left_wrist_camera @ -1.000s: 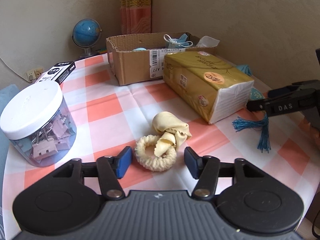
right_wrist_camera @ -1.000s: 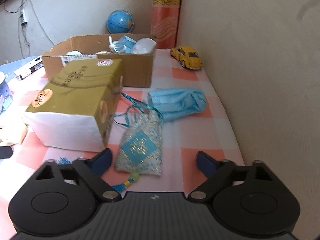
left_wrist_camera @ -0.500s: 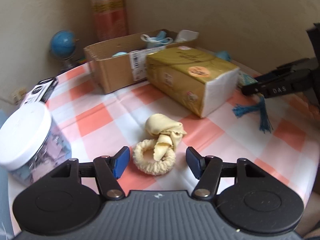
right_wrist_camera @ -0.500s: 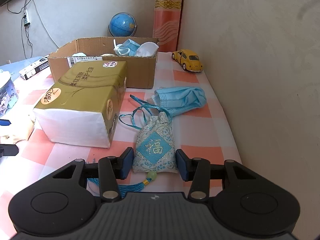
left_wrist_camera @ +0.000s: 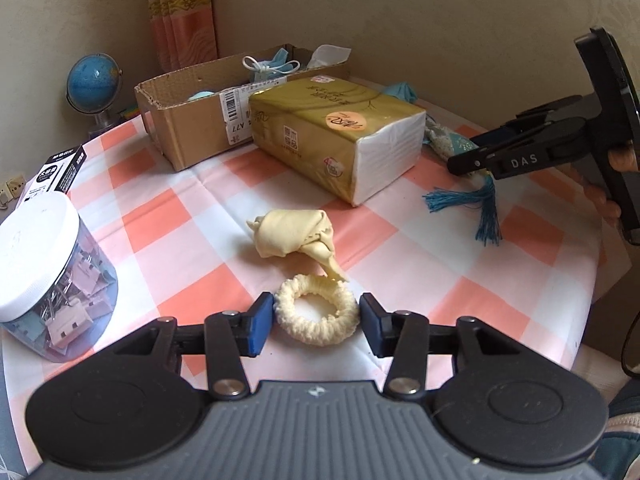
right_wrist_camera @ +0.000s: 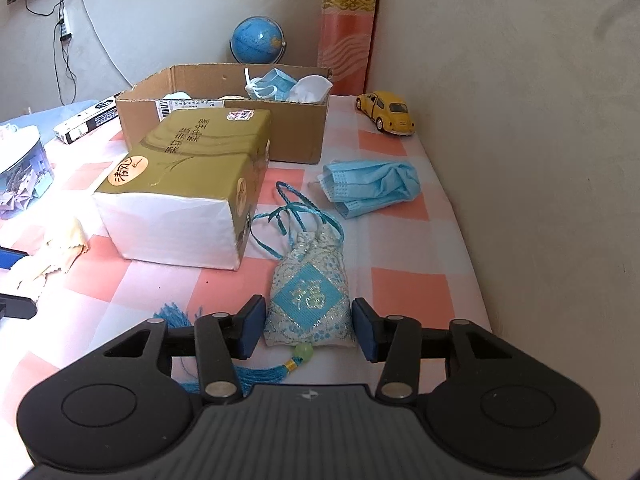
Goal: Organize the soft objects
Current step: 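Close left gripper on cream scrunchie while right gripper grasps blue sachet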
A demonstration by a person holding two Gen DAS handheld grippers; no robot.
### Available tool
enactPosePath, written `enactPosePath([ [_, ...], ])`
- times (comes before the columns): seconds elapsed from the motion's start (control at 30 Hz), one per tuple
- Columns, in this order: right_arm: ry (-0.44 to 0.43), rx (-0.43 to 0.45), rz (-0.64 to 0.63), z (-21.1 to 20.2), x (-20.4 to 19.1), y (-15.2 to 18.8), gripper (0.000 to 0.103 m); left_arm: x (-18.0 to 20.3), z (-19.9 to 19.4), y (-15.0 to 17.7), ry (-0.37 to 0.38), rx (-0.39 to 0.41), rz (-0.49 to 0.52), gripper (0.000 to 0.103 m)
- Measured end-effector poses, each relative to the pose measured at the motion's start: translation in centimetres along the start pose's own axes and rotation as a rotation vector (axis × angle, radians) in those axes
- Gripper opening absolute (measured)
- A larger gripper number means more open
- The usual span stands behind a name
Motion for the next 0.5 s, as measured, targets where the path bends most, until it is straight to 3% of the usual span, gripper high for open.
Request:
enactPosePath([
  [0.1,-0.003,0.005,0.005,0.3,-0.1,-0.6,0.065,-0.2,0.0,0.0,-0.002,-0.002,-0.011,0.052],
  [0.27,-0.012,-0.013,0.019,1.3,-0.2,-1.4,0.064,-0.3,0.1,-0.1,0.002,0.001,-0.026,0.052],
  [0.33,-0.003,-0.021,0.013,1.6,-0.2,-1.3,0.059,-0.2,0.1,-0.1,0.005,0.000,-0.026,0.050],
  [0.4,0.003,-0.017,0.010,1.4,-0.2,-1.3,0.046,-0.2,0.1,0.0,0.006,-0.001,-0.026,0.048],
  [0.5,0.012,-0.013,0.012,1.0,0.1,-1.3,0.041,0.1,0.1,-0.1,0.005,-0.011,-0.009,0.041],
])
Point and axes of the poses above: each gripper's, at about its wrist camera, not at the fingertips, and z roughly the way its jaws point, x to its right, y to its underside, the point moved 10 cm from there along z, roughly the way its jaws point, and after that the axes turned 10 degrees about y, right-handed, at the moved point
